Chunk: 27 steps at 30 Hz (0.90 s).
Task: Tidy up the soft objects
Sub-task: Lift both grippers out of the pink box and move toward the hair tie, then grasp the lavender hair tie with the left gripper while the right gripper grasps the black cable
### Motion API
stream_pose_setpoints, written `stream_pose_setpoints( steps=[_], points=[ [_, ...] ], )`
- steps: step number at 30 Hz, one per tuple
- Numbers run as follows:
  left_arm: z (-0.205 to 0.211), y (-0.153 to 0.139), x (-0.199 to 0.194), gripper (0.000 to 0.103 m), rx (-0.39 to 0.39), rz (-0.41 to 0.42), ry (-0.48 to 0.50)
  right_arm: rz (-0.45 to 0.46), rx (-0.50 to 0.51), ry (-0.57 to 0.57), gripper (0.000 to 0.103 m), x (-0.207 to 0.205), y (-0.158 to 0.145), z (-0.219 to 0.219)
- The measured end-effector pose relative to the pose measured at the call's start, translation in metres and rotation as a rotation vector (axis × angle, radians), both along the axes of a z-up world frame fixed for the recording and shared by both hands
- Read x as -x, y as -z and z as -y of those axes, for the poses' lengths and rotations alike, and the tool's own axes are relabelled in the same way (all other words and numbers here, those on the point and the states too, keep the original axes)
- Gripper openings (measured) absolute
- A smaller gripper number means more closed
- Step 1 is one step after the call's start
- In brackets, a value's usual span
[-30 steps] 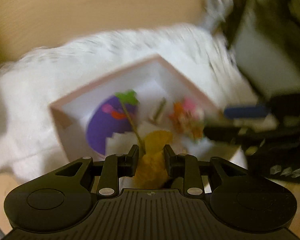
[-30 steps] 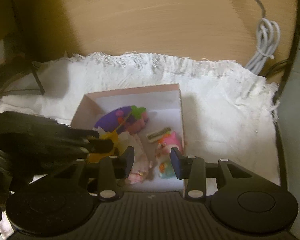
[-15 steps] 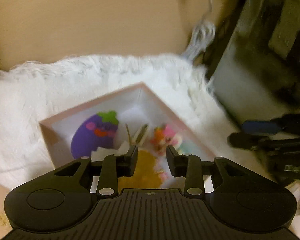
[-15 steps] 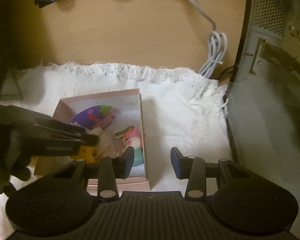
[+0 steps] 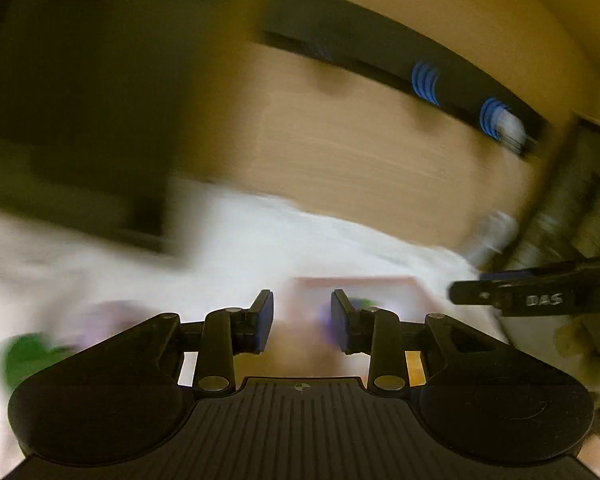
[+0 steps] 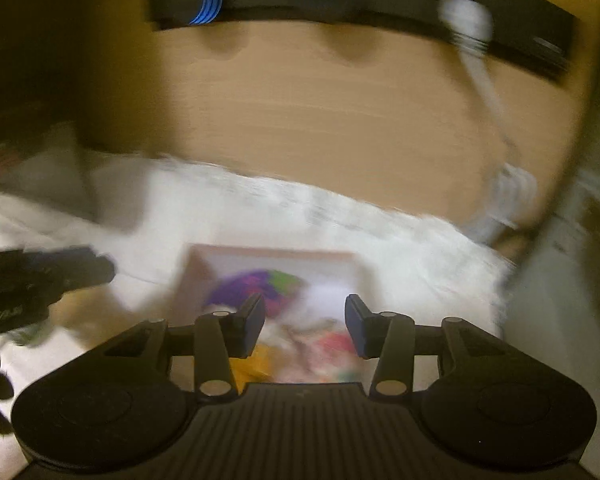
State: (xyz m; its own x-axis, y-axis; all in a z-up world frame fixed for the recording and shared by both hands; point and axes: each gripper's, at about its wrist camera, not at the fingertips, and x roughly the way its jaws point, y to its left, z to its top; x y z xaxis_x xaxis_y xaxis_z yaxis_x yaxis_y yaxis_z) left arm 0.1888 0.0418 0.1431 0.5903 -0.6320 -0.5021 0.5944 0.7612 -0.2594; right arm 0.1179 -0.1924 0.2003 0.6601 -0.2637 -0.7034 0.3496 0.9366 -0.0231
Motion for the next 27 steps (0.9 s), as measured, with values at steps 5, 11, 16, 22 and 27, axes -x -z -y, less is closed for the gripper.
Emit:
stream_pose_setpoints(
  steps=[5,11,16,22,27],
  points=[
    [-0.054,-0.005,-0.066,0.035,-0.101,-0.128,-0.095,-0.038,-0.098,-0.203,0.049,-0.071,-0.002,-0.056],
    [-0.02,0.017,-0.144,0.035,-0.419,-0.217,0.081,-0.033,-0.097,-0.288,0.049,-0.105,0.003,-0.099],
    [0.023,0.056,-0.158,0.038,-0.696,-0.192,0.23,-0.054,-0.095,-0.282,0.049,-0.105,0.012,-0.098],
    [0.038,0.089,-0.195,0.038,-0.759,-0.226,0.199,-0.108,-0.109,-0.241,0.049,-0.106,0.022,-0.086],
    [0.009,0.097,-0.218,0.02,-0.613,-0.336,0.189,-0.17,-0.17,-0.262,0.049,-0.123,0.025,-0.093]
  ],
)
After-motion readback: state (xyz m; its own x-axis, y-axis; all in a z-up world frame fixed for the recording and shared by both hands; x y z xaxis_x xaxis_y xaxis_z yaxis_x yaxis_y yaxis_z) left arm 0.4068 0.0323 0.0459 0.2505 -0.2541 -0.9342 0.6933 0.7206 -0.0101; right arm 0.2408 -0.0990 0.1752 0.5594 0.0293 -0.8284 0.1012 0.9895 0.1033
